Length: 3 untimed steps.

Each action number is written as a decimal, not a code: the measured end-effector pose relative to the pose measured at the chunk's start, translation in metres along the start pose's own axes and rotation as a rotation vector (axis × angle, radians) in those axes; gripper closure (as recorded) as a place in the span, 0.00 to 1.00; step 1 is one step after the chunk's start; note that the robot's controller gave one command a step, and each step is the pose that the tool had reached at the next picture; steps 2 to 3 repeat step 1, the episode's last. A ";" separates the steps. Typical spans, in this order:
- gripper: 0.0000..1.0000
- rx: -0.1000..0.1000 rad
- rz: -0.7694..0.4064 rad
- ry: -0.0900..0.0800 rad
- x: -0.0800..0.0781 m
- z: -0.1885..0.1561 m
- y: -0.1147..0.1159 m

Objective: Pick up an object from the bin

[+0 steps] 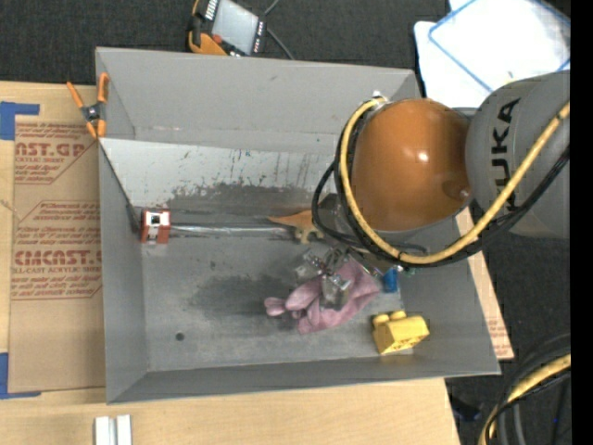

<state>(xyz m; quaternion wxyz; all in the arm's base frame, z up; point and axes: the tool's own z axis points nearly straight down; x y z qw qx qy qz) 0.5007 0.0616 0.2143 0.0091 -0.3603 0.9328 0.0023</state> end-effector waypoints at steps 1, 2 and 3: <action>1.00 -0.002 -0.008 0.004 0.002 0.005 0.000; 1.00 -0.002 -0.008 0.004 0.002 0.005 0.000; 1.00 -0.002 -0.008 0.004 0.002 0.005 0.000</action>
Offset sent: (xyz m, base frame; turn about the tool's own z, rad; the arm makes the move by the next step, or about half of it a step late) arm -0.0124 -0.0056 -0.0449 -0.0466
